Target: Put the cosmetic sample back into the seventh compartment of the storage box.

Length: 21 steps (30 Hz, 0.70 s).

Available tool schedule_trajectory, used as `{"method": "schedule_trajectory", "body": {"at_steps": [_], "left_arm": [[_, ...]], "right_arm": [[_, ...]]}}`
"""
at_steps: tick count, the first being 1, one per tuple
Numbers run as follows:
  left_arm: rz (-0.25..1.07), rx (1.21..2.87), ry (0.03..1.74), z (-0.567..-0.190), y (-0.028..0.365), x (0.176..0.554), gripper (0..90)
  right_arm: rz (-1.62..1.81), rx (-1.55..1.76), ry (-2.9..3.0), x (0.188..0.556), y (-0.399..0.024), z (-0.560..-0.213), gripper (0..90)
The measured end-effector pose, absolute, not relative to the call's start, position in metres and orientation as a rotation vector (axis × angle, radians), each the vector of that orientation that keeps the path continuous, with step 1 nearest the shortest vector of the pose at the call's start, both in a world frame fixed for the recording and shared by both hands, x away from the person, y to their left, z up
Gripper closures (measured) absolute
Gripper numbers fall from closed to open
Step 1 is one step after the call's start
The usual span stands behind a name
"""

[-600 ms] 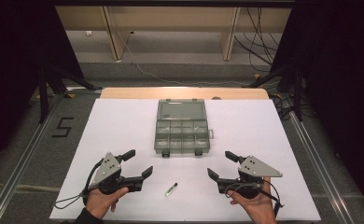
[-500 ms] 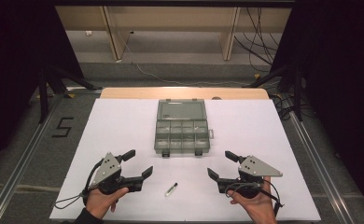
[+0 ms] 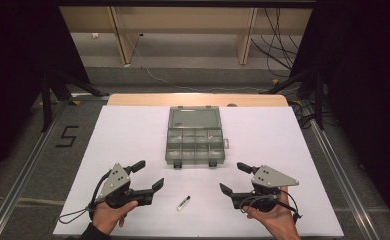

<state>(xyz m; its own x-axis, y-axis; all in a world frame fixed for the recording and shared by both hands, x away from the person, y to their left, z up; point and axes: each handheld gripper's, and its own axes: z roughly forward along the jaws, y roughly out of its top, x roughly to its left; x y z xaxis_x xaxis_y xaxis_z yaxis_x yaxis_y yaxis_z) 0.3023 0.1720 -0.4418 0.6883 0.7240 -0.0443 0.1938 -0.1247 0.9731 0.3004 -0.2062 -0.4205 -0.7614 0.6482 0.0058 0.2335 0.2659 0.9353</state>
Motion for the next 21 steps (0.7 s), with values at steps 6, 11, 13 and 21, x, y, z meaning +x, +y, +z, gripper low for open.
{"method": "schedule_trajectory", "body": {"at_steps": [6, 11, 13, 21], "left_arm": [[0.534, 1.664, 0.758, -0.442, 0.172, 0.302, 15.7], [0.535, 1.667, 0.756, -0.442, 0.172, 0.302, 15.7], [0.537, 1.666, 0.755, -0.442, 0.172, 0.303, 15.7], [0.532, 1.662, 0.763, -0.442, 0.172, 0.302, 15.7]], "right_arm": [[1.453, 0.733, 2.23, 0.303, -0.203, -0.415, 17.9], [1.433, 0.673, 2.293, 0.306, -0.199, -0.409, 17.3], [1.407, 0.65, 2.319, 0.307, -0.197, -0.407, 17.7], [1.322, 0.552, 2.439, 0.317, -0.183, -0.399, 23.1]]}}
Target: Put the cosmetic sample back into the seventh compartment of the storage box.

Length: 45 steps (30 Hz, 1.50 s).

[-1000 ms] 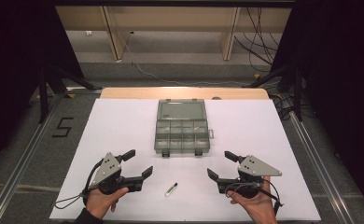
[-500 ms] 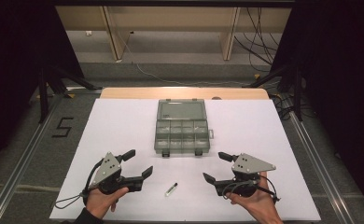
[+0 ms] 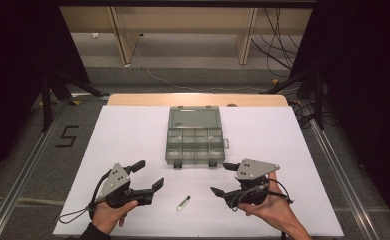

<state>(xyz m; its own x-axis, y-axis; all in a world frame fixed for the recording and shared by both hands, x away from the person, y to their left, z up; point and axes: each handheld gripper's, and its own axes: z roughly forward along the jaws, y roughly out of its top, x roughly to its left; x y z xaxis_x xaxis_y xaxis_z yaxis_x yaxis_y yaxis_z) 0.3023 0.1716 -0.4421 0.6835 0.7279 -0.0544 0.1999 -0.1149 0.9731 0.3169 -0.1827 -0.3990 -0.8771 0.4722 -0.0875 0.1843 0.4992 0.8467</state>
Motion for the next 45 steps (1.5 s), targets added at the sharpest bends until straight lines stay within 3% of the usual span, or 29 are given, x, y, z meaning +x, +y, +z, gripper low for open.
{"method": "schedule_trajectory", "body": {"at_steps": [15, 33, 45], "left_arm": [[0.537, 1.659, 0.758, -0.442, 0.172, 0.303, 15.7], [0.54, 1.654, 0.756, -0.441, 0.172, 0.302, 15.7], [0.541, 1.652, 0.752, -0.441, 0.172, 0.302, 15.7]], "right_arm": [[1.154, 0.368, 2.632, 0.331, -0.149, -0.388, 20.8], [0.956, 0.176, 2.795, 0.345, -0.104, -0.396, 29.6], [0.818, 0.083, 2.911, 0.352, -0.08, -0.411, 30.5]]}}
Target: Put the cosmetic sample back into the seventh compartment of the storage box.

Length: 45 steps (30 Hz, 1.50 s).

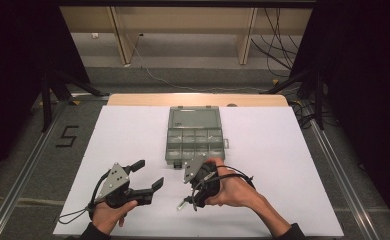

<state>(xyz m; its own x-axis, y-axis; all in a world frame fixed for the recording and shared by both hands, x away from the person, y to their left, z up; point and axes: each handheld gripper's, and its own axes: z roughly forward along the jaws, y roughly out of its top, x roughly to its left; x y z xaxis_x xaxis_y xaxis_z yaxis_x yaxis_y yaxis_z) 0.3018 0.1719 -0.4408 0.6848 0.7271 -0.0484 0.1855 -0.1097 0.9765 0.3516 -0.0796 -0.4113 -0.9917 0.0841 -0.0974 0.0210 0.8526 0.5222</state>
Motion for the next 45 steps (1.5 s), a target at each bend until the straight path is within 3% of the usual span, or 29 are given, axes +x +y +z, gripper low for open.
{"method": "schedule_trajectory", "body": {"at_steps": [30, 45], "left_arm": [[0.57, 1.641, 0.754, -0.439, 0.175, 0.303, 15.7], [0.566, 1.63, 0.758, -0.44, 0.175, 0.303, 15.7]], "right_arm": [[0.533, -0.138, 3.06, 0.353, -0.041, -0.455, 48.3], [0.479, -0.15, 3.086, 0.357, -0.04, -0.462, 70.5]]}}
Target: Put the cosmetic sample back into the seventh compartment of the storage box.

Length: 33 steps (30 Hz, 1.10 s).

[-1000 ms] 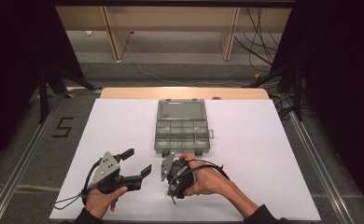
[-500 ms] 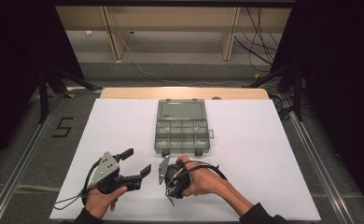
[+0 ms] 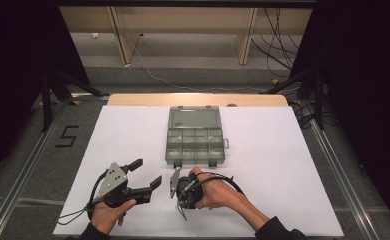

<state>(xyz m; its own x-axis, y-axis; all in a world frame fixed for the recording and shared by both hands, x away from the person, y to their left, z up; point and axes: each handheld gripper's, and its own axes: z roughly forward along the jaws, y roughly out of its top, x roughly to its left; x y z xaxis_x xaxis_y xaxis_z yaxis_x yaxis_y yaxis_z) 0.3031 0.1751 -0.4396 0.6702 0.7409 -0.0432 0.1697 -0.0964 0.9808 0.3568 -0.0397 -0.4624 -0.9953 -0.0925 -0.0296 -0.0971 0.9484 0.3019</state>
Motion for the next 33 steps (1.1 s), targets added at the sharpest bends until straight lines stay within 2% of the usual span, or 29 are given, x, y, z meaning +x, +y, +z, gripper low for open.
{"method": "schedule_trajectory", "body": {"at_steps": [1, 5, 14, 33], "left_arm": [[0.571, 1.632, 0.756, -0.439, 0.175, 0.303, 15.7], [0.574, 1.64, 0.749, -0.439, 0.176, 0.303, 15.7], [0.574, 1.634, 0.751, -0.439, 0.176, 0.303, 15.7], [0.57, 1.636, 0.752, -0.439, 0.176, 0.303, 15.7]], "right_arm": [[0.474, -0.152, 3.097, 0.355, -0.04, -0.462, 75.9], [0.477, -0.172, 3.109, 0.354, -0.04, -0.463, 80.8], [0.48, -0.127, 3.105, 0.354, -0.041, -0.46, 81.1], [0.674, 0.242, 2.93, 0.379, -0.074, -0.419, 81.1]]}}
